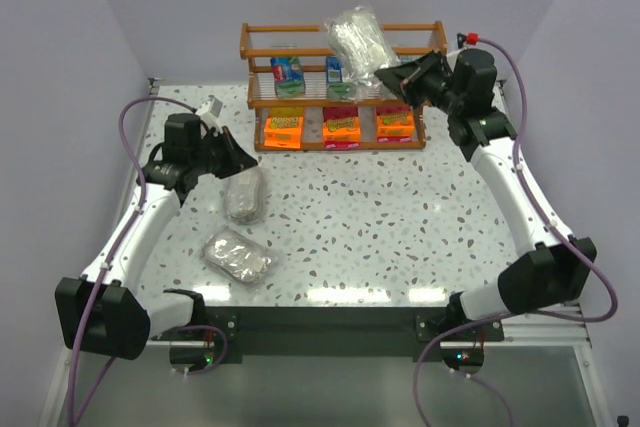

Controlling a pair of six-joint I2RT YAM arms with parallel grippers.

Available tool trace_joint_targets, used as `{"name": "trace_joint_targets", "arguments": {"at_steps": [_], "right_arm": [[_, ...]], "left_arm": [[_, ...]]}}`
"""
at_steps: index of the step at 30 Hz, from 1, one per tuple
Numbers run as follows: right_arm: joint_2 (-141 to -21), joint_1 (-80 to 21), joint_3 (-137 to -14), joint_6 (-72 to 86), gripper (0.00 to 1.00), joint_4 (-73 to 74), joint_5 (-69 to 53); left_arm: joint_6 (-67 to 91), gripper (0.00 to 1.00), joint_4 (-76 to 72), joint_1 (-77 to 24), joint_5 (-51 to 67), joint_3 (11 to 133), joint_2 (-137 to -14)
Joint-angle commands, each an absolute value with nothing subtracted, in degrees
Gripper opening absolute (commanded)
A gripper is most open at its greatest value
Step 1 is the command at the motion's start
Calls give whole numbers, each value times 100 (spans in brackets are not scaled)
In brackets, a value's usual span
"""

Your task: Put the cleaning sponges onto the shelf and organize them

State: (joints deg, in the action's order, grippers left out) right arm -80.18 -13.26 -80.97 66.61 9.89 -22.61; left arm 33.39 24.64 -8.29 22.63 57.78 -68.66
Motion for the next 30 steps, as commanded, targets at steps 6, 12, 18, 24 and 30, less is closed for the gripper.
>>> {"name": "trace_joint_targets", "arguments": {"at_steps": [6,12,18,24,30], "right_arm": [[-9209,-1108,-10218,7216,0,1438,-20],[-9869,-941,-11337,7154,0,2204,150],[-10230,-809,-11391,7321,0,2277,70],[-10573,-721,-11408,7497,0,2206,-130],[-10705,-695,-11558,7488,0,2381,-88]], "left_arm": [[3243,0,2549,-782,2408,6056,-6610],[3226,0,2584,-738,2408,5968,-6521],[3225,0,2593,-703,2391,5915,-6443],[3191,0,2636,-686,2382,5862,-6381],[3217,0,2663,-668,2364,5827,-6337]]}}
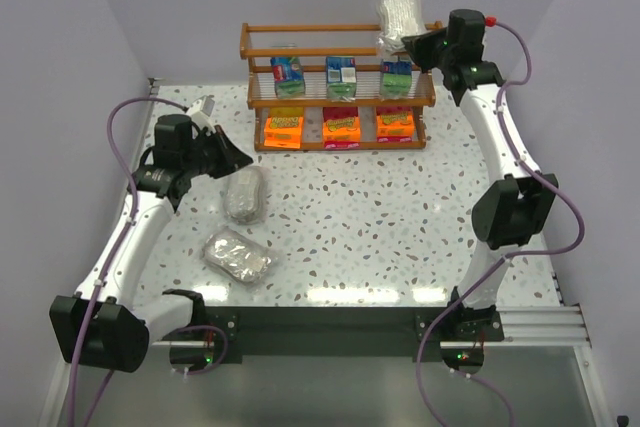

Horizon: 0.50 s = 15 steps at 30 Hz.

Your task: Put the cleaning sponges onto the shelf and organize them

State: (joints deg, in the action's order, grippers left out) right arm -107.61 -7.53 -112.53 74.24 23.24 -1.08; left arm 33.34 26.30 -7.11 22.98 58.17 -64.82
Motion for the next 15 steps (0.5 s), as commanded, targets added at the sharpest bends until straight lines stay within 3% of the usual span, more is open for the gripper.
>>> {"name": "trace_joint_targets", "arguments": {"at_steps": [1,6,7,12,13,15], "right_arm": [[-10705,-686,-11540,7506,0,2382,-70],[-10766,-659,-11513,7594,5,2285,-114],[-10801,-659,-11557,7585,14,2285,-132],[-10653,-659,-11540,7594,42,2101,-176],[-10583,-659,-11531,7576,58,2083,-184],[-10503,-659,-11540,7550,71,1917,-237]], "left_arm": [[3217,0,2654,-659,2364,5818,-6337],[3226,0,2654,-650,2364,5809,-6319],[3217,0,2654,-650,2356,5818,-6328],[3225,0,2716,-633,2329,5862,-6311],[3234,0,2698,-633,2329,5854,-6311],[3261,0,2672,-633,2338,5854,-6328]]}}
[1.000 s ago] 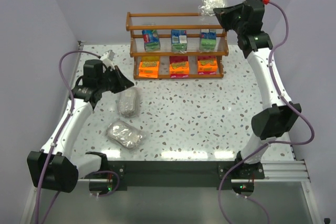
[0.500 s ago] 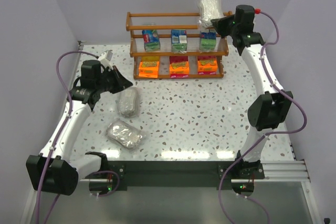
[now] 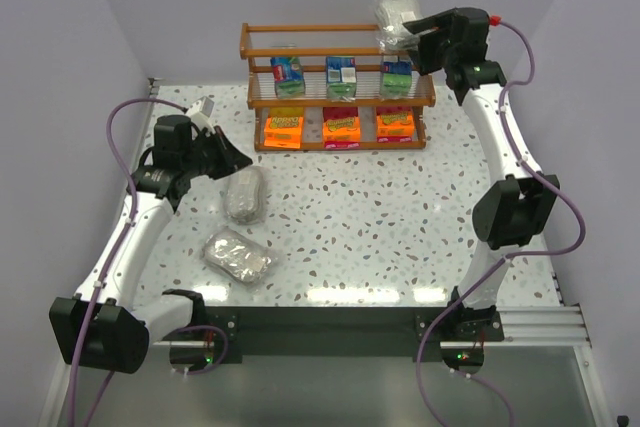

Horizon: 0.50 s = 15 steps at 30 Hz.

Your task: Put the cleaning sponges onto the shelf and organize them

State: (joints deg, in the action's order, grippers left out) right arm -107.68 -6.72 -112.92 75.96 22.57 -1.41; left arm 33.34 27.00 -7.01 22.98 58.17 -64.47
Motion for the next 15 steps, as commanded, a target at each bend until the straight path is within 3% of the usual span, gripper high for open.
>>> {"name": "trace_joint_targets", "arguments": {"at_steps": [1,2,8,12,15], "right_arm": [[-10468,-659,-11531,7532,76,1855,-316],[-10337,-659,-11496,7532,97,1707,-369],[-9459,-668,-10707,7436,98,1336,-816],[-8493,-843,-9898,6578,98,1704,-1475],[-8105,-1203,-9230,5610,98,2398,-1783]], "left_arm": [[3261,0,2663,-633,2364,5862,-6337],[3269,0,2663,-642,2373,5888,-6354],[3199,0,2733,-624,2207,6003,-6389],[2980,4,2900,-589,1855,5959,-6547],[2857,25,3181,-554,1592,5871,-6706]]}}
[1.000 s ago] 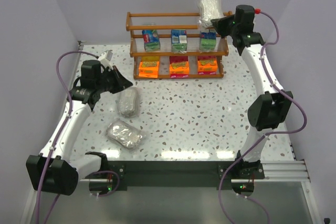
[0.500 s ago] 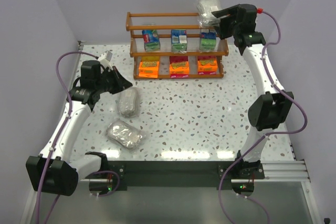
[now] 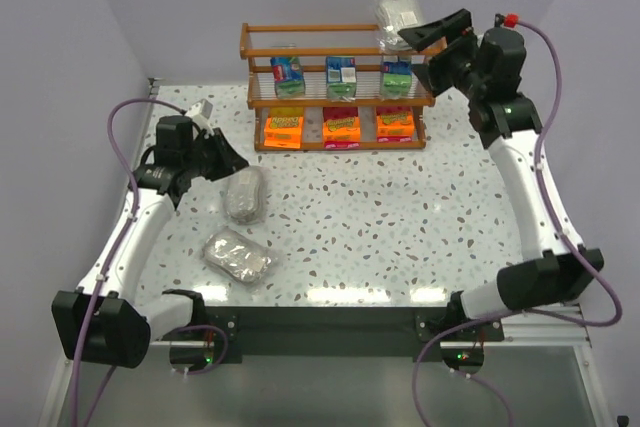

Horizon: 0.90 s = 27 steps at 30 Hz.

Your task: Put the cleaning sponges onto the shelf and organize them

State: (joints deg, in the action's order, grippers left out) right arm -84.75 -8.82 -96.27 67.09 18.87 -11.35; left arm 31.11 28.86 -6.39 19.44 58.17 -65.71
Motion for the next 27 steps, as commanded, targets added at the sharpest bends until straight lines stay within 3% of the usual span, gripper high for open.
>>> {"name": "trace_joint_targets", "arguments": {"at_steps": [1,4,6,9,10,12,16,27], "right_arm": [[-7825,-1326,-8776,5381,98,2547,-1741],[-7324,-1888,-7705,4940,98,2839,-1530],[-7138,-2170,-7201,4939,98,2804,-1486],[-6909,-2416,-6584,4948,98,2812,-1336],[-6882,-2443,-6435,4931,98,2821,-1301],[-6812,-2470,-6390,4826,98,2988,-1161],[-6785,-2470,-6416,4588,98,3199,-985],[-7005,-2470,-6328,4527,98,3278,-1125]], "left_arm": [[2856,36,3277,-545,1286,5775,-6750],[3031,51,3366,-519,915,5442,-6803],[3460,55,3086,-519,1054,4932,-6742],[4416,70,2585,-519,1213,4168,-6496],[4673,83,2514,-519,1222,3861,-6417],[5418,89,2417,-519,1169,3614,-6118],[6292,90,2391,-519,670,3173,-5468],[7339,83,1767,-527,588,2804,-5958]]}}
